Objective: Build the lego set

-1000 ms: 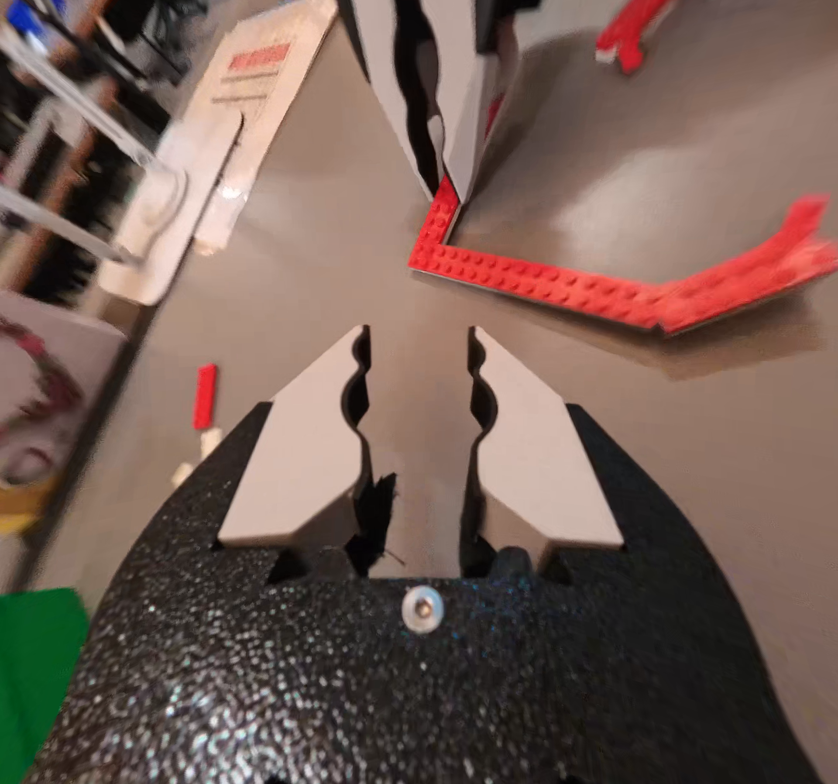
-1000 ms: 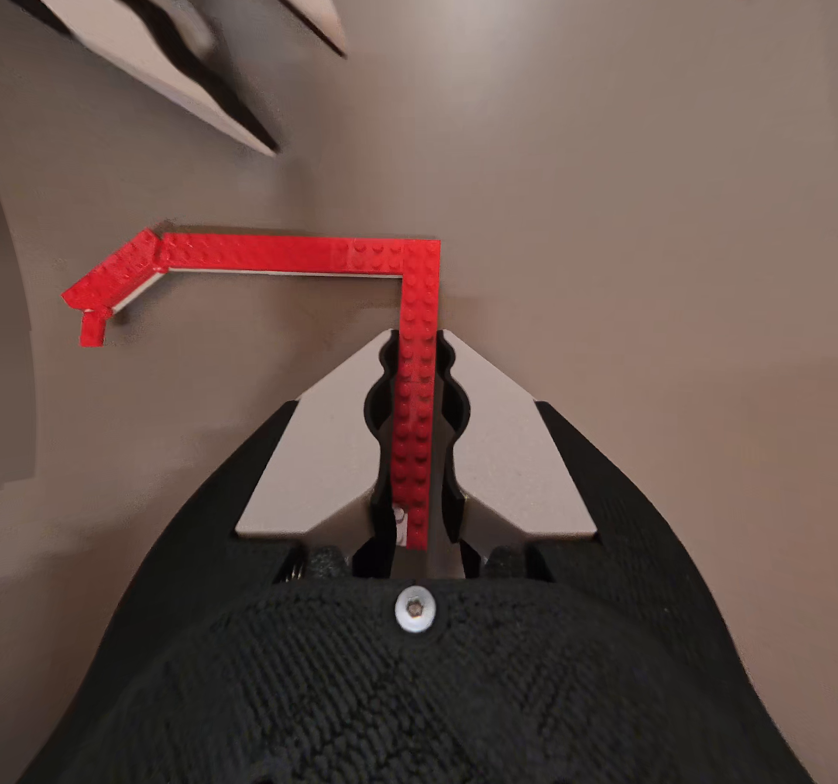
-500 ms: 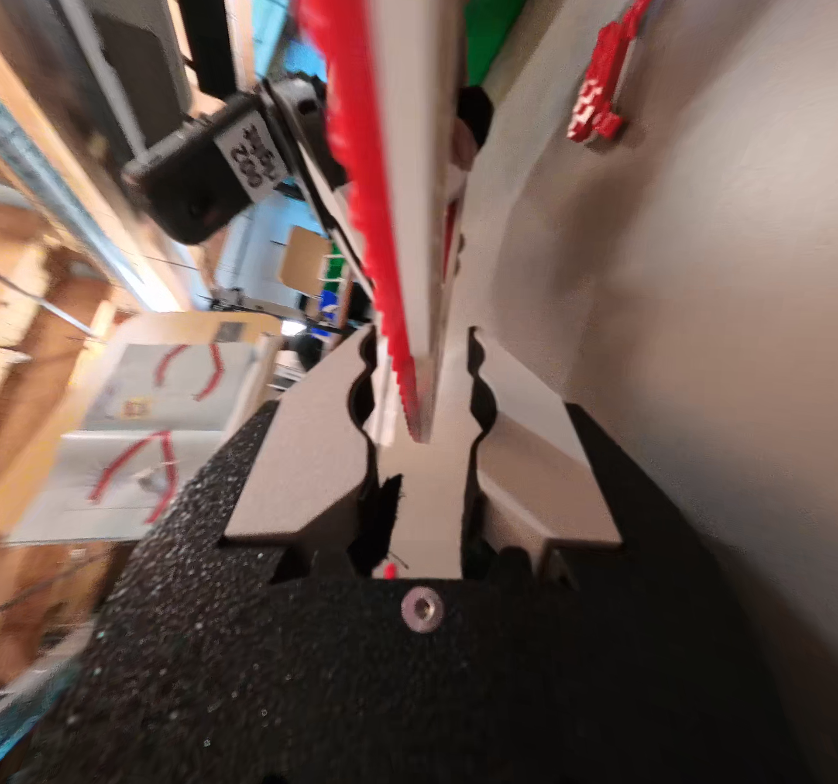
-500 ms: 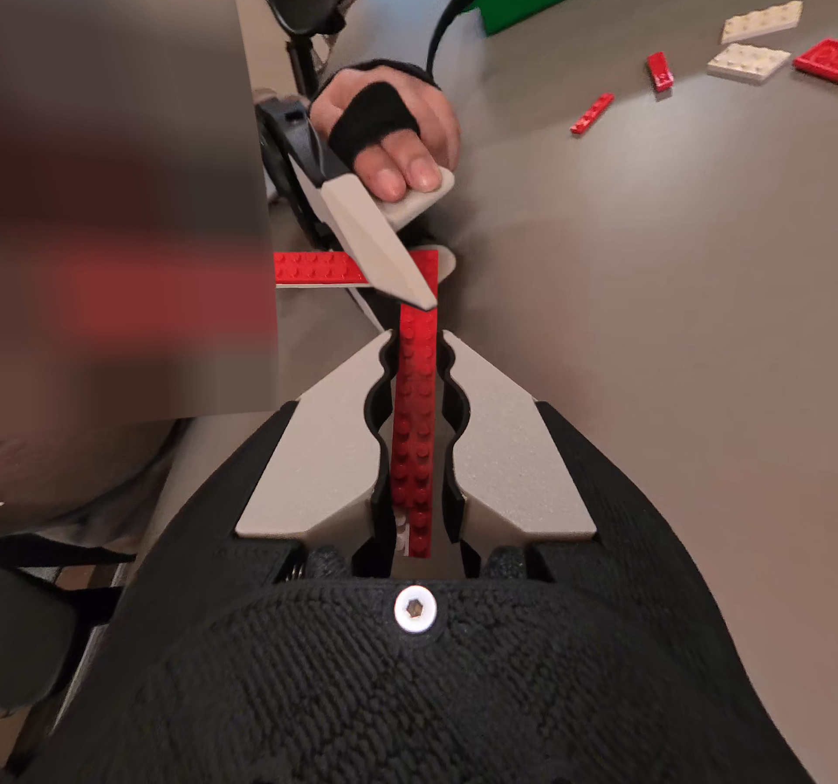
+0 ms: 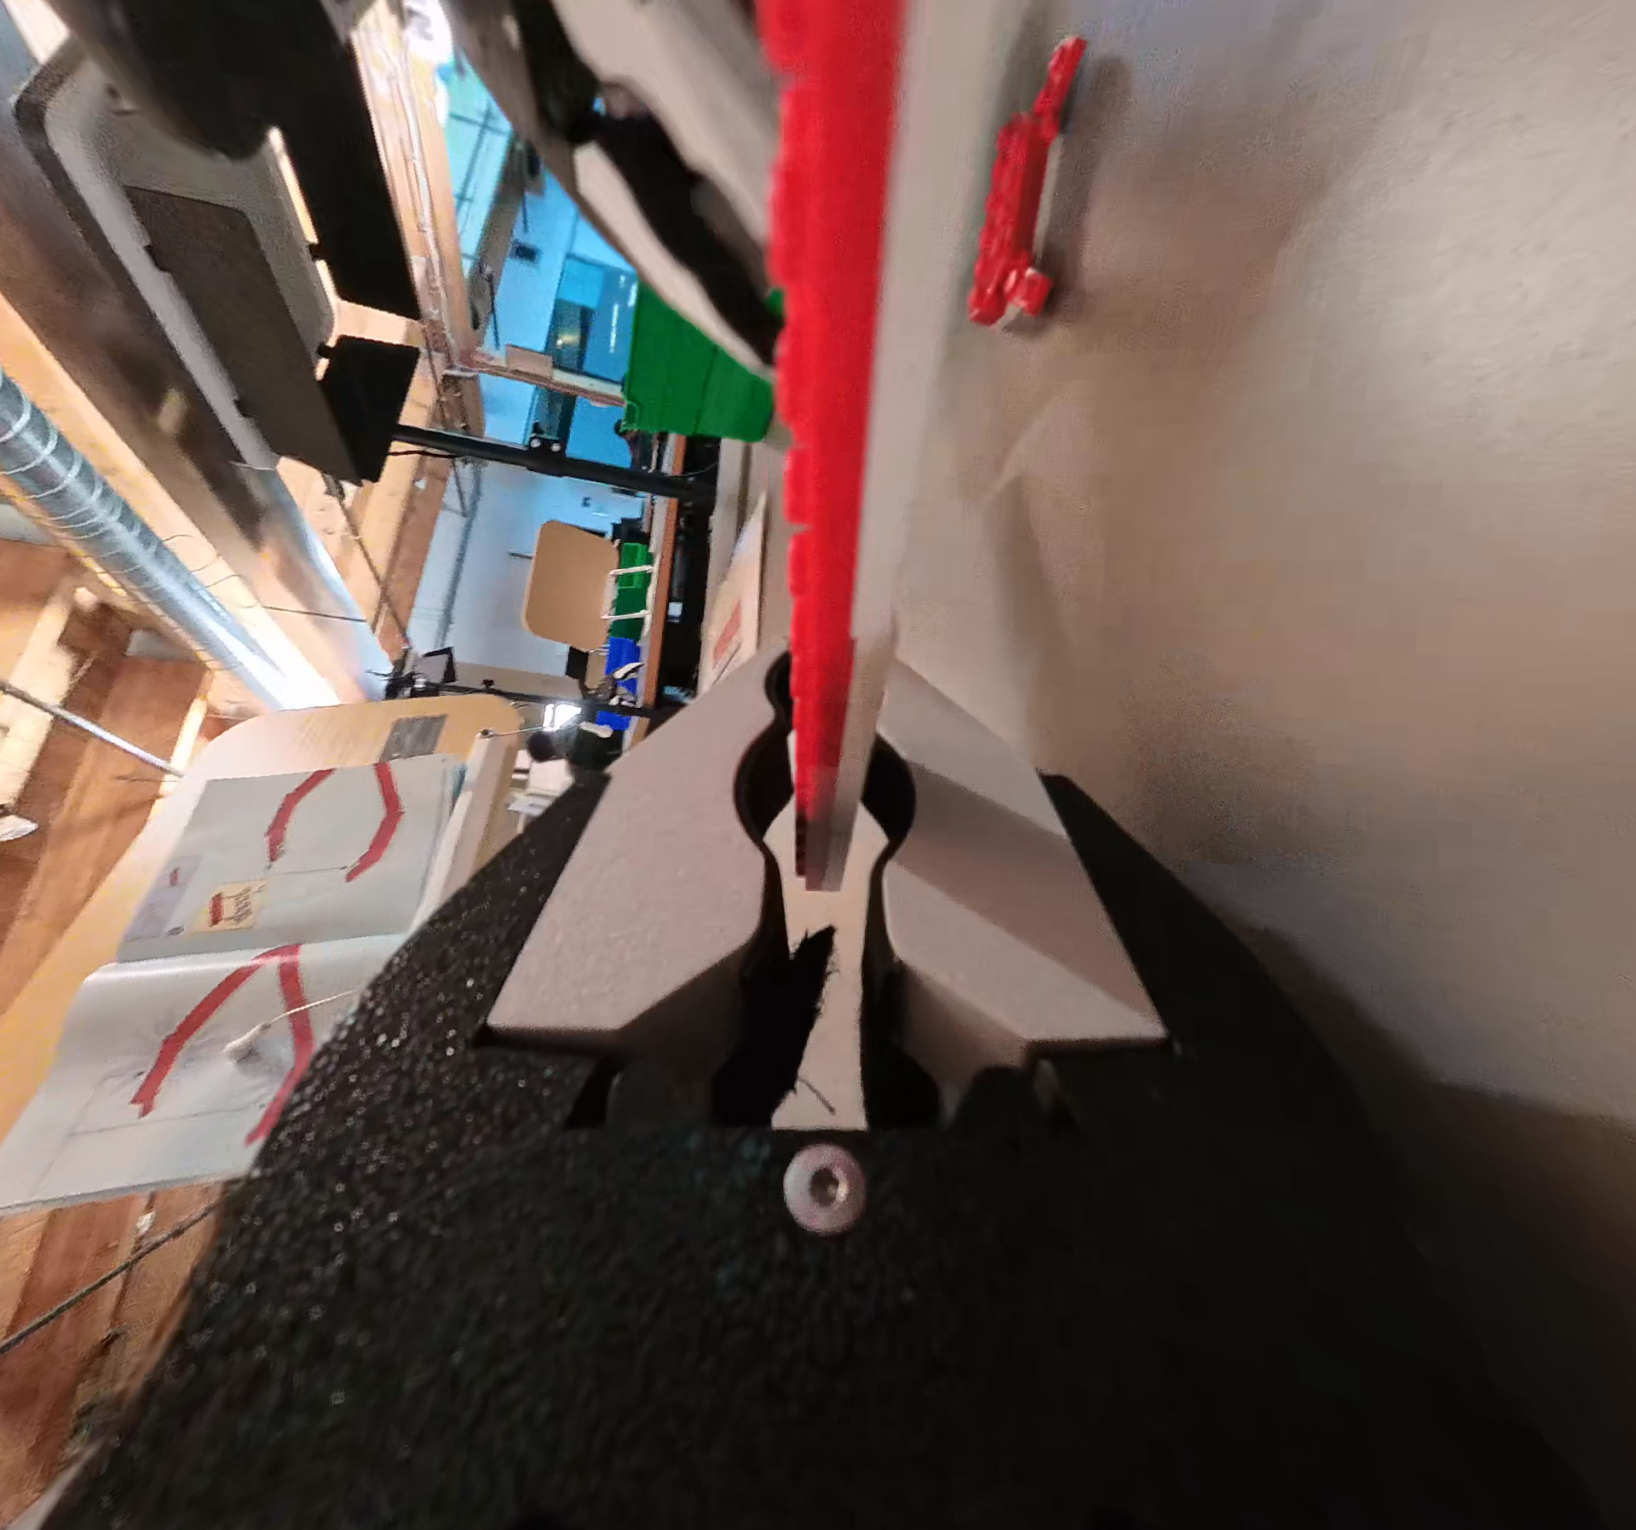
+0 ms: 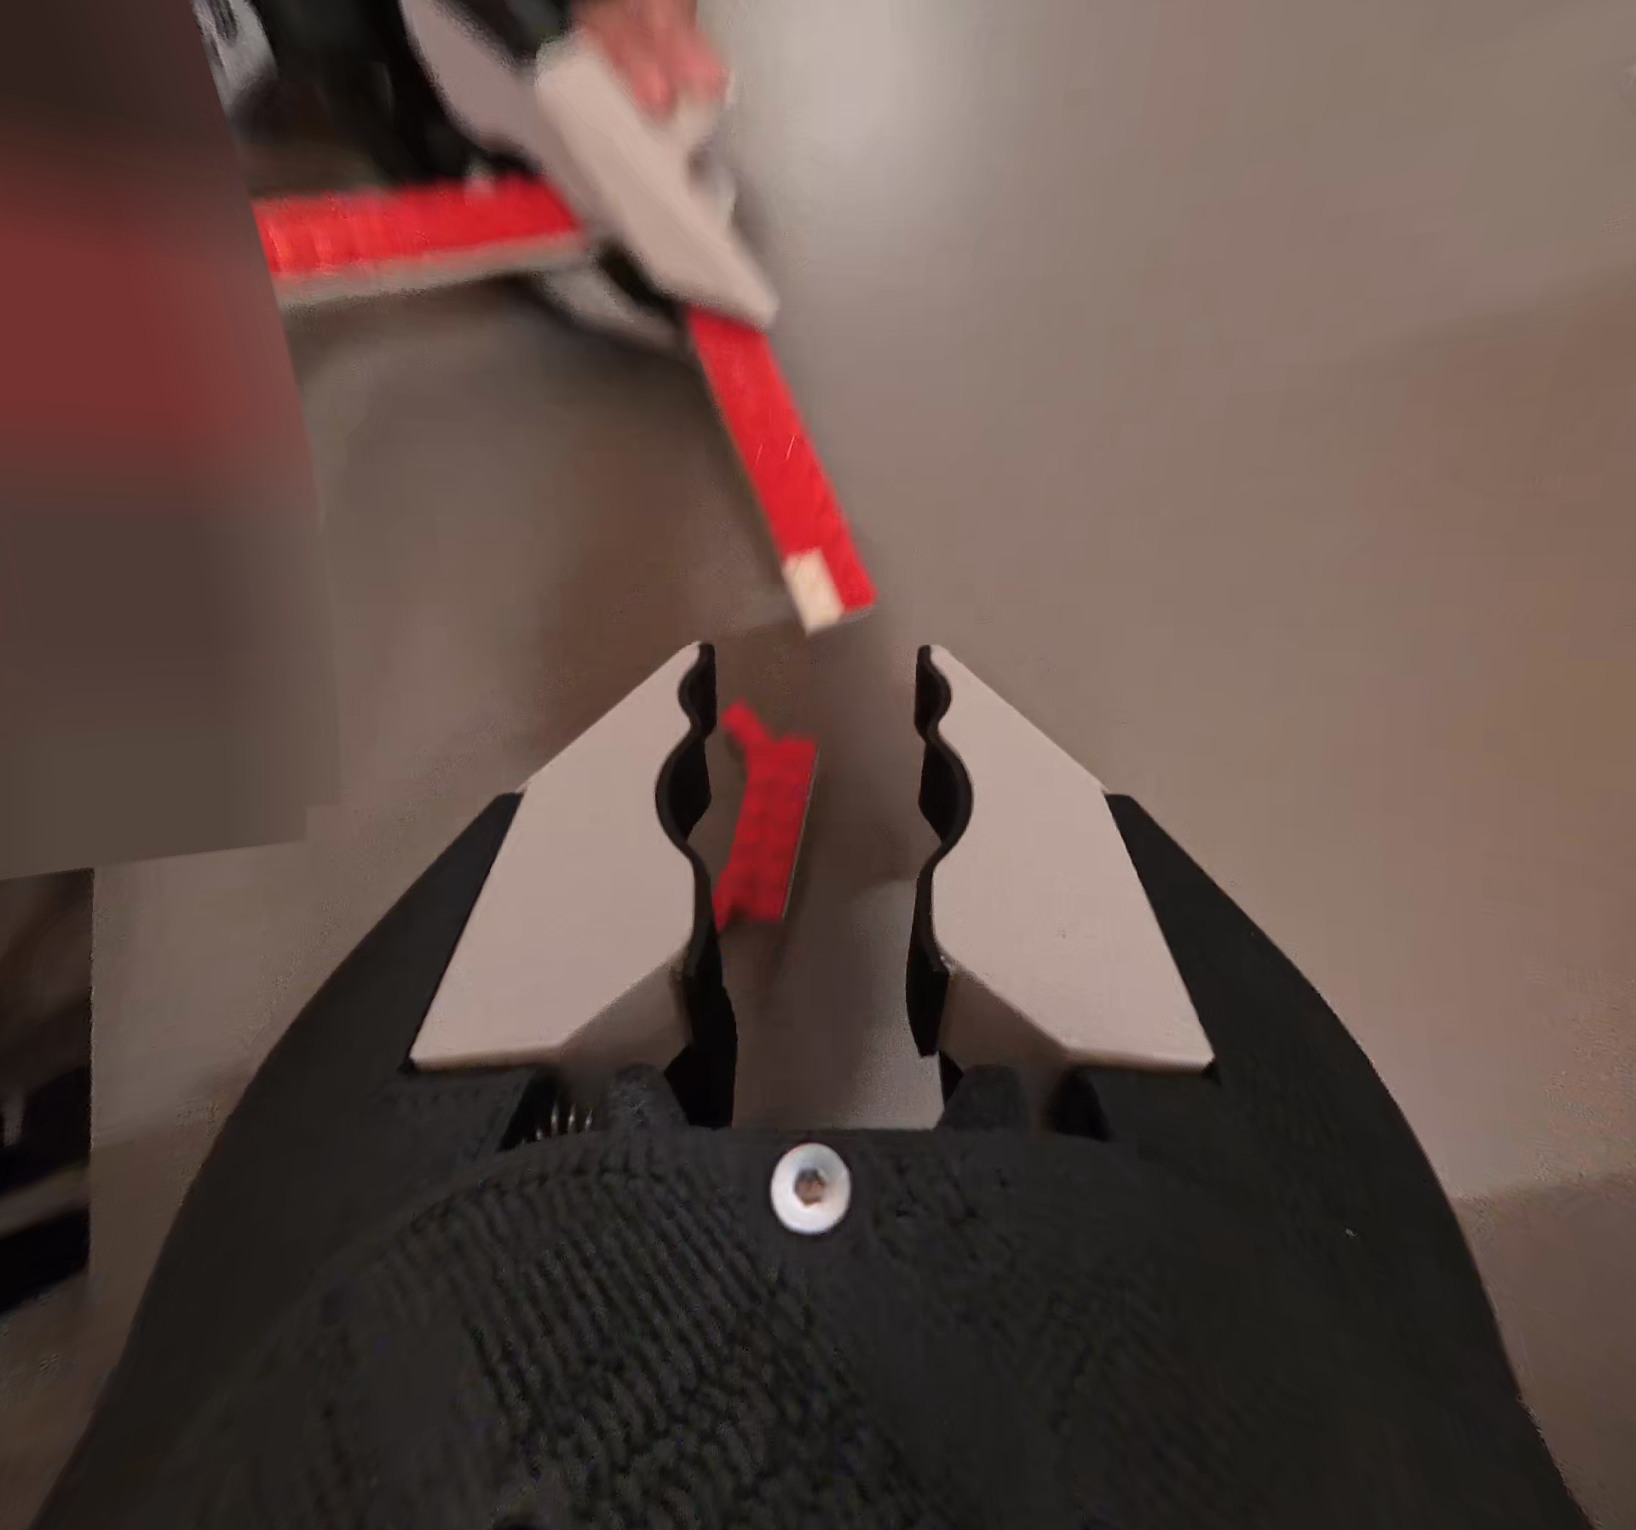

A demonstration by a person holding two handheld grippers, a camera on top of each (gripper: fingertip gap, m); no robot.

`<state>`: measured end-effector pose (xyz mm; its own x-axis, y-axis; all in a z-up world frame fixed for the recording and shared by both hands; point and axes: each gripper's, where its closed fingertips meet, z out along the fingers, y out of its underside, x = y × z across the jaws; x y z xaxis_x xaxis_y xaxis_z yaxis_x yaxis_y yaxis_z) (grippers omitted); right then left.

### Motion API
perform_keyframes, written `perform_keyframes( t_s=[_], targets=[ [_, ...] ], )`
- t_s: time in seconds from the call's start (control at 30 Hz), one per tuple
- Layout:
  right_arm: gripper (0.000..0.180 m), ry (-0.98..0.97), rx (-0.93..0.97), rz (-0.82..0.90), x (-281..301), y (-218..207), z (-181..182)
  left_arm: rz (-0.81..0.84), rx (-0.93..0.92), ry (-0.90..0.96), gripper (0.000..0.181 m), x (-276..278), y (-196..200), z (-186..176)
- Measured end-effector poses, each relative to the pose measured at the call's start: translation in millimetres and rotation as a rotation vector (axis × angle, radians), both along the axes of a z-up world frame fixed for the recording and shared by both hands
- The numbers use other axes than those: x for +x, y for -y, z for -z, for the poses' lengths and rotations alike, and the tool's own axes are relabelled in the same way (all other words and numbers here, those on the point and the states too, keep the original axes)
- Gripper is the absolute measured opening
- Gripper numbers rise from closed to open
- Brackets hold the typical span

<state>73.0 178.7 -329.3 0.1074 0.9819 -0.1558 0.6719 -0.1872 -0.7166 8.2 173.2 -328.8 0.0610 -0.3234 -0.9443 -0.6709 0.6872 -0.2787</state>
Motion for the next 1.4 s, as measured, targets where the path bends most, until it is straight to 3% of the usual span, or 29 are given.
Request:
perform_keyframes(
  t_s=[0.17, 0.37, 0.47, 0.73, 0.87, 1.13, 1.4],
  targets=[
    [0.04, 0.198, 0.069, -0.014, 26, 25, 39, 0.062, -0.019, -0.043, 0.007, 2, 5, 9],
    [0.018, 0.159, 0.088, 0.026, 22, 24, 42, 0.081, -0.023, -0.078, 0.006, -2, 8, 16],
    [0.017, 0.138, 0.059, 0.073, 22, 24, 42, 0.058, -0.013, -0.103, 0.007, -6, 7, 19],
    [0.017, 0.01, -0.125, 0.435, 17, 10, 38, -0.022, -0.03, -0.14, 0.007, -4, 8, 22],
    [0.017, -0.041, -0.199, 0.531, 13, 3, 36, -0.049, -0.021, -0.174, 0.007, -4, 8, 23],
    [0.017, -0.003, -0.235, 0.539, 6, 4, 37, -0.057, -0.007, -0.204, 0.007, -1, 10, 22],
    [0.021, 0.081, -0.15, 0.511, 4, 5, 38, -0.051, -0.014, -0.204, 0.007, 0, 11, 22]
  ],
)
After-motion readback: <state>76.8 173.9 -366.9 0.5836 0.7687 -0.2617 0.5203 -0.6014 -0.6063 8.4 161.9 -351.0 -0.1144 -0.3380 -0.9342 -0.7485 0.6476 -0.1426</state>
